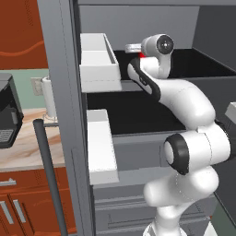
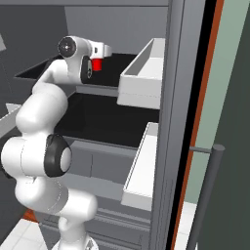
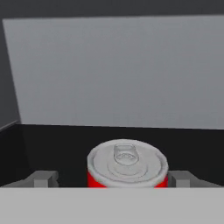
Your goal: Open the fridge, grab two sodas, and place both sodas inside the bowl with ice on the dining counter.
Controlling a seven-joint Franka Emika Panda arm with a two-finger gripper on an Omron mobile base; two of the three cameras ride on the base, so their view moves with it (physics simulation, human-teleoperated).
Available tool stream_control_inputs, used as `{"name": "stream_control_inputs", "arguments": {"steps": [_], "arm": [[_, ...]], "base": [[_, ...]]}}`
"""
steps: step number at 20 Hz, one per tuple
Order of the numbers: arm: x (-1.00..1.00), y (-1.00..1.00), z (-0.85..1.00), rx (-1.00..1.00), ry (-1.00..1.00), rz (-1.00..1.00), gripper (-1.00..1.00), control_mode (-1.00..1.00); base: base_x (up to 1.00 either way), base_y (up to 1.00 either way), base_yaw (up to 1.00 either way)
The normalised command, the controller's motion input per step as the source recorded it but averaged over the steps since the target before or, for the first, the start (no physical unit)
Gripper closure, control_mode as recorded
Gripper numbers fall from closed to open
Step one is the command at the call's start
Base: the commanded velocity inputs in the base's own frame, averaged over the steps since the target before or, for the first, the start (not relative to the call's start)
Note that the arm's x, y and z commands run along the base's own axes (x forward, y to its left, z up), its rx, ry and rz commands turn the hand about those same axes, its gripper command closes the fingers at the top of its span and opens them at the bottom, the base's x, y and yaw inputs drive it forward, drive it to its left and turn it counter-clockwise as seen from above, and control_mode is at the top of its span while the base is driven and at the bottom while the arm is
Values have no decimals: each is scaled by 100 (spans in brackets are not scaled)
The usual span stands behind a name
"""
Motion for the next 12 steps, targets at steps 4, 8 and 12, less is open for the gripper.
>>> {"name": "stream_control_inputs", "arguments": {"steps": [4, 8, 12], "arm": [[17, -5, -15, 0, 0, 0, 100, -100], [16, -4, -8, 1, 0, 0, 100, -100], [2, 0, -3, 0, 1, 0, 100, -100]], "base": [[0, 0, 0], [0, 0, 0], [0, 0, 0]]}}
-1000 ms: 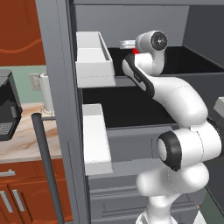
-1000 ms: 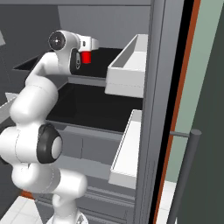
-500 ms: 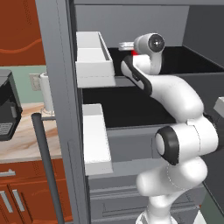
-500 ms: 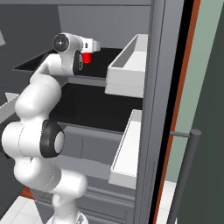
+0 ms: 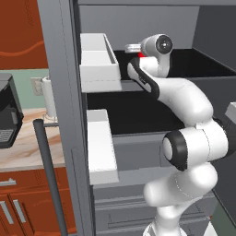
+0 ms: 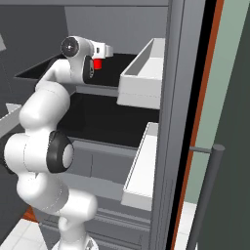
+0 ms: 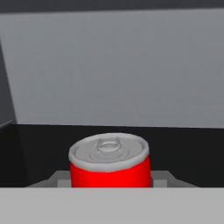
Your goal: Open the fridge, grab two sodas, and place both sodas inside the bowl with ice on the dining counter.
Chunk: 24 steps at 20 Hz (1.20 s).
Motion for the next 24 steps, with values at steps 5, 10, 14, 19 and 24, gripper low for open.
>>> {"name": "stream_control_inputs", "arguments": {"steps": [5, 10, 14, 19, 24], "arm": [[-4, 0, -1, 2, -1, 0, 100, -100], [-60, -3, 0, 5, -9, 0, 100, -100], [-90, -10, 0, 5, -8, 0, 100, -100], [-100, -23, 0, 4, -8, 0, 100, -100], [-100, -35, 37, 2, -3, -1, 100, -100]], "base": [[0, 0, 0], [0, 0, 0], [0, 0, 0], [0, 0, 0], [0, 0, 0]]}}
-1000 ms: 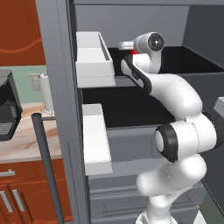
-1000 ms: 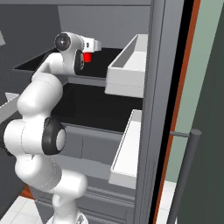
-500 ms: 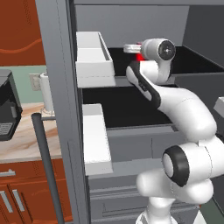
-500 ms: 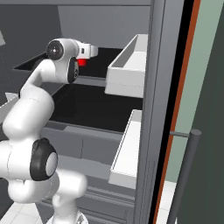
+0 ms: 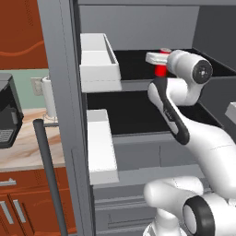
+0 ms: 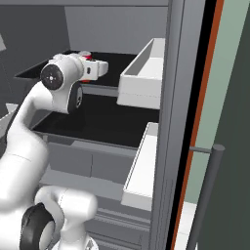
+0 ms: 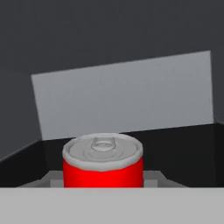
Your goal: Open the fridge, grab two sodas, and place both sodas inside the bowl with ice on the dining counter.
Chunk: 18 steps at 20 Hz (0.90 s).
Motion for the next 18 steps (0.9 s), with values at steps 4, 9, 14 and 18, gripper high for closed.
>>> {"name": "stream_control_inputs", "arguments": {"steps": [4, 9, 14, 18], "arm": [[-100, -27, 48, 0, 3, -1, 100, -100], [-100, -15, 28, 0, 14, 0, 100, -100], [-100, -1, -1, 0, 20, 0, 100, -100], [-100, -1, -16, 0, 16, 0, 100, -100]], "base": [[0, 0, 0], [0, 0, 0], [0, 0, 0], [0, 0, 0]]}}
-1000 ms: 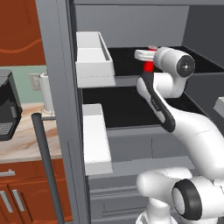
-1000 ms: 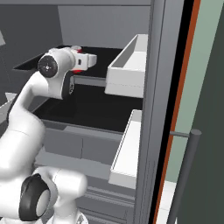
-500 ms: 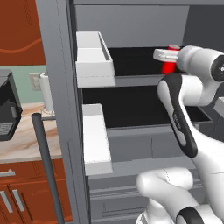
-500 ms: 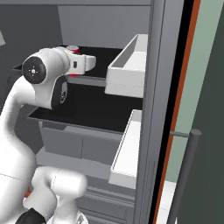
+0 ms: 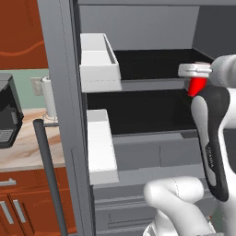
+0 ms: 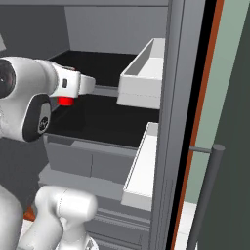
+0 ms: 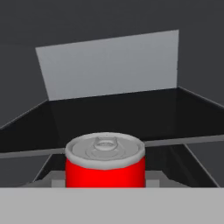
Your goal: Open the fridge, grab two sodas, and place both sodas inside the bowl with ice on the dining counter.
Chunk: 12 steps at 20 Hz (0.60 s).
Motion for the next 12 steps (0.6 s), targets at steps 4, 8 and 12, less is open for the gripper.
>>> {"name": "stream_control_inputs", "arguments": {"steps": [4, 8, 12], "arm": [[-100, -15, -30, 0, 8, 0, 100, -100], [-100, -10, -47, 0, 3, 0, 100, -100], [-100, 0, -49, 0, 0, -2, 100, -100]], "base": [[0, 0, 0], [0, 0, 0], [0, 0, 0]]}}
